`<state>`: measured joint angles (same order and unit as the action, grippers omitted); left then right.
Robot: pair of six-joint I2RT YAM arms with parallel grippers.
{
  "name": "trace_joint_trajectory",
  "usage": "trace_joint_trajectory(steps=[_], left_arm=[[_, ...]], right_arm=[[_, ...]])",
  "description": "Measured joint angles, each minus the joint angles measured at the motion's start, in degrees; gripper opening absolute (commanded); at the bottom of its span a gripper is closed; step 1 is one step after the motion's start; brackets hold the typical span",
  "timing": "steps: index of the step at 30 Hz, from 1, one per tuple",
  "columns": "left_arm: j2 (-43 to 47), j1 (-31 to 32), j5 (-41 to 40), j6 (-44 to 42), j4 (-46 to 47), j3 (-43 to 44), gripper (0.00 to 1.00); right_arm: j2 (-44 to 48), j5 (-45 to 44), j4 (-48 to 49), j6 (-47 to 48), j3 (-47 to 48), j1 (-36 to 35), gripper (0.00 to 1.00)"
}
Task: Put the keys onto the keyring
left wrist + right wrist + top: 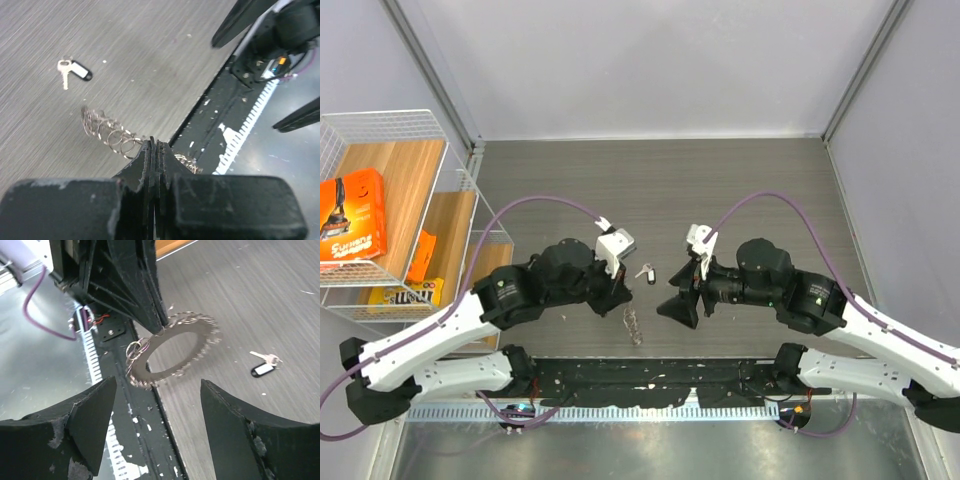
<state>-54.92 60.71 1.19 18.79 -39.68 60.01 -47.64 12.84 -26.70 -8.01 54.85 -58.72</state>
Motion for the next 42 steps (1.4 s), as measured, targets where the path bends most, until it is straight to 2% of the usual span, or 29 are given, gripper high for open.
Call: trace_joint_trajectory(steps=[9,21,34,42], left_arm=[[6.4,2.0,6.8,0.4,6.4,0.1,0.00],[11.9,4.3,11.5,2.6,20.8,-5.3,0.00],[14.6,5.0,15.3,6.5,36.2,-11.6,0.00],[15.5,5.6,19.0,8.2,43.7,-12.7,0.00]], right_arm=[[0.5,2.1,4.0,-1.4,-0.2,-4.2,0.61],[2.5,-0.2,10.7,-3.1,-0.4,-10.3,0.56],[3.1,-0.7,11.7,-2.9,0.9,-10.9,0.51],[3.8,2.0,12.0,-2.5,3.6,-10.9,0.47]])
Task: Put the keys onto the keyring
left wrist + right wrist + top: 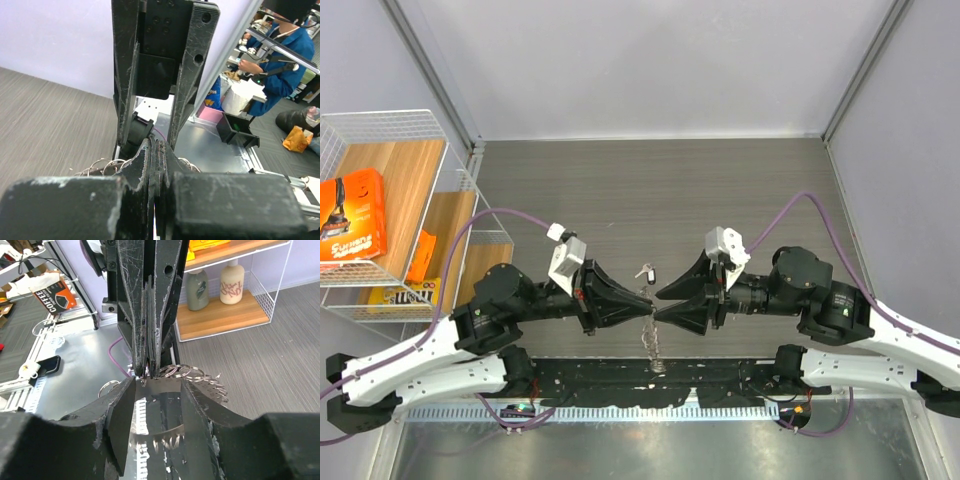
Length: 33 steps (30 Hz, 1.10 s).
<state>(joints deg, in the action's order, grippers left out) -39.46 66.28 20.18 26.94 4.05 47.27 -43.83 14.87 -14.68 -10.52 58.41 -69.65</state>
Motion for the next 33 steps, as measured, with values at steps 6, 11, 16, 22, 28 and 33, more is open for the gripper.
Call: trace_joint_trajectory(steps=[6,11,16,22,28,33], left_arm=[[0.0,0.4,0.9,0.2,2.4,0.0,0.00],[-0.1,0.5,0.9,0.3,3.0,0.0,0.00],[-0.5,0.9,1.0,0.3,3.0,0.0,0.00],[-0.6,1.2,0.9,0.7,3.0,0.0,0.00],[-0.4,1.3,1.0,1.2,3.5,0.0,0.00],[-0.4,1.3,1.1,1.4,4.3,0.0,0.00]], right_arm=[[-0.2,2.9,0.9,0.0,0.3,0.0,0.45],[-0.9,3.8,1.5,-0.1,0.3,-0.2,0.41],[-1.6,3.9,1.7,-0.1,0.5,-0.7,0.41],[-1.6,3.9,1.8,0.1,0.9,-1.1,0.26],[-1.7,3.9,2.2,0.5,1.2,-1.5,0.06],[-1.6,3.3,3.0,0.9,1.2,-2.1,0.06]])
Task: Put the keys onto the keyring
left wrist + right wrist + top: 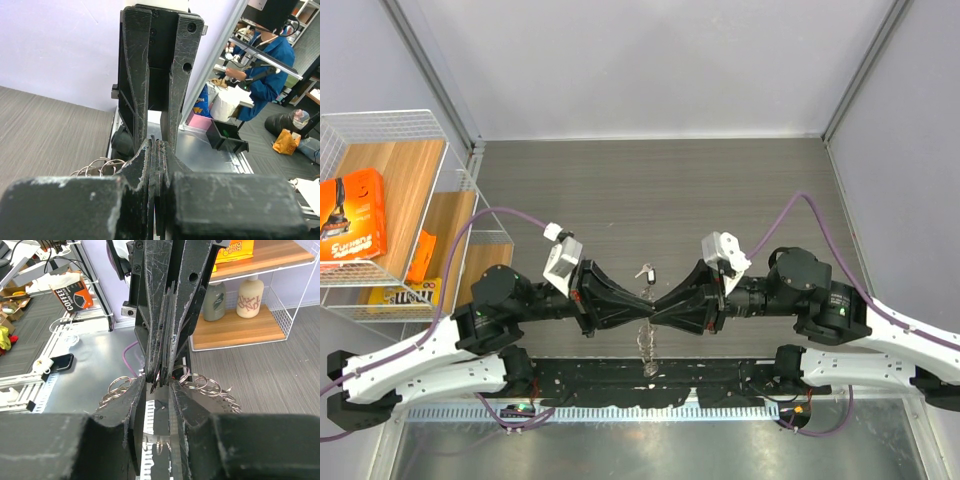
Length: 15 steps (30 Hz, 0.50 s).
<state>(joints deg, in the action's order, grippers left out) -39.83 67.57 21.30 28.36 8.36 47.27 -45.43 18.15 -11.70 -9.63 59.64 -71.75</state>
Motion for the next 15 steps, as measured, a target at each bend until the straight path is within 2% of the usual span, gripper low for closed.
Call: trace_joint_trajectory(steps=[3,6,9,13,15], left_arm=[[0.0,0.1,0.0,0.2,0.8,0.0,0.00],[0.0,0.2,-0.3,0.6,1.5,0.0,0.13],[0.0,0.3,-0.4,1.5,2.0,0.0,0.14],[0.0,0.3,-0.5,2.7,3.1,0.0,0.29],[0.0,0.3,-0.5,3.6,4.3,0.0,0.39]], right_arm=[[0.2,-0.5,0.5,0.5,0.0,-0.7,0.06],[0.4,-0.8,1.0,0.7,0.0,-1.0,0.06],[0.6,-0.9,1.4,0.7,-0.1,-1.4,0.06],[1.0,-0.9,2.6,0.9,-0.4,-1.6,0.06],[1.6,-0.8,2.8,1.1,-0.7,-1.7,0.06]])
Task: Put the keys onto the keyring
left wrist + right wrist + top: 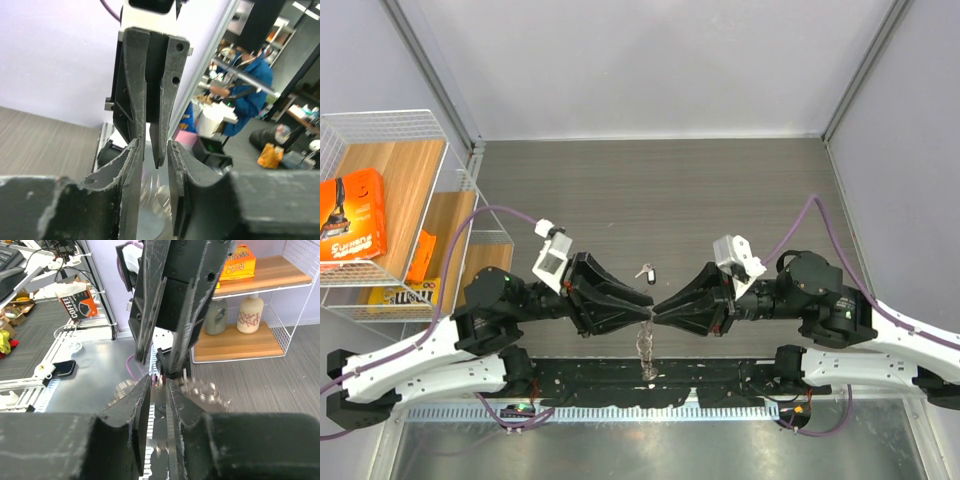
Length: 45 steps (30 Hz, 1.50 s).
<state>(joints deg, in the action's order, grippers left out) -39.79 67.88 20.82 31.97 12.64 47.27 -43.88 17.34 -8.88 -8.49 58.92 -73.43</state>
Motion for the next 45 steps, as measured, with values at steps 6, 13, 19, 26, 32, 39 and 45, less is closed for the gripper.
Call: trace_joint_trajectory(steps=[6,13,19,26,32,39,45], left_arm=[[0.2,0.0,-0.3,2.7,5.1,-0.1,0.42],[-0.6,0.0,-0.7,3.6,7.0,-0.2,0.45],[2.1,0.0,-5.2,0.9,0.6,-1.0,0.47],[8.4,0.0,-13.7,-0.9,-8.9,-3.9,0.49],[11.3,0.0,-26.1,1.7,-23.3,-5.5,0.50],[7.6,0.0,-36.4,9.4,-39.9,-7.6,0.53],[2.2,0.0,-38.6,15.8,-48.1,-10.7,0.53]], right_arm=[[1.5,1.1,1.5,0.6,-0.2,-0.6,0.06],[2.3,-0.9,1.8,1.0,-0.5,-0.7,0.06],[3.5,-6.4,-0.7,1.2,-3.4,-0.7,0.06],[2.1,-8.6,-4.1,1.0,-5.6,-0.7,0.16],[-1.7,-10.9,-7.0,-0.4,-7.1,-0.7,0.52],[-6.6,-17.4,-9.1,-3.3,-11.2,-0.7,0.65],[-11.5,-20.7,-9.4,-6.5,-14.8,-0.7,0.69]])
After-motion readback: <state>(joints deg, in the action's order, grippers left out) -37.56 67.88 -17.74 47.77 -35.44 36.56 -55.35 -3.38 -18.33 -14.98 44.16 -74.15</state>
